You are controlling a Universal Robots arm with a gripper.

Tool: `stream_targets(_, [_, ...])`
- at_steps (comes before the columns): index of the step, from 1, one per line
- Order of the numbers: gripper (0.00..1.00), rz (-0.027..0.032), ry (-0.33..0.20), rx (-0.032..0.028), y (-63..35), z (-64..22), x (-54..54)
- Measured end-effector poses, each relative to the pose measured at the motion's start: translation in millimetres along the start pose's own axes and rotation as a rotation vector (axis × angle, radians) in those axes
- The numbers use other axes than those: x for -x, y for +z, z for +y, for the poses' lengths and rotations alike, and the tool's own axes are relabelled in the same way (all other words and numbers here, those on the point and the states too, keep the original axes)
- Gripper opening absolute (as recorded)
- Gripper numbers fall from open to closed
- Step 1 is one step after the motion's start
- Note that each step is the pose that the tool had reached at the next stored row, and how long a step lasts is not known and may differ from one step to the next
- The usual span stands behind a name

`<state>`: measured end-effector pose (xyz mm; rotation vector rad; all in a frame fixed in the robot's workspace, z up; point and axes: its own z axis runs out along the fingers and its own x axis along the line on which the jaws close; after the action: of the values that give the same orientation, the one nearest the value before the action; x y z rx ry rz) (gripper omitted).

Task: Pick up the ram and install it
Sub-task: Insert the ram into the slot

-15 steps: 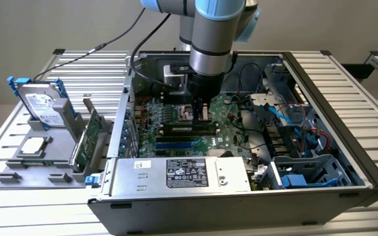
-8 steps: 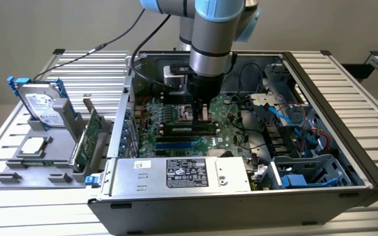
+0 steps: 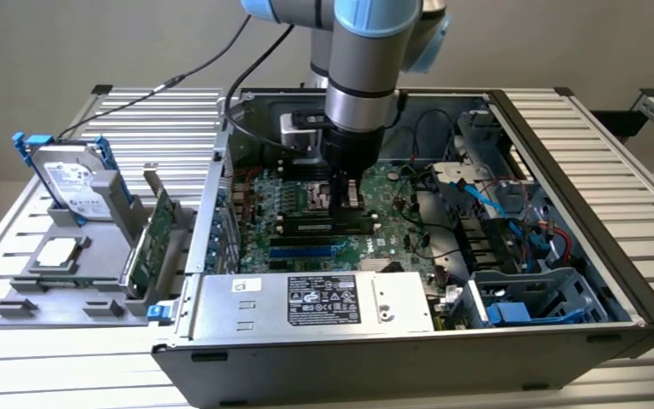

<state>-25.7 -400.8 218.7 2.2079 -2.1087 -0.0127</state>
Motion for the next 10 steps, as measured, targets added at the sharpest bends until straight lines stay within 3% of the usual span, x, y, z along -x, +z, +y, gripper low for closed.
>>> stream_targets(2, [0.45, -0.0005, 0.0, -0.0003, -4.0, 3.3, 0.0])
stream_targets(3, [0.51, -0.0003, 0.0, -0.0002, -6.8, 5.3, -0.1])
stream_targets(10, [0.51, -0.0003, 0.0, -0.0002, -26.3, 10.5, -1.0])
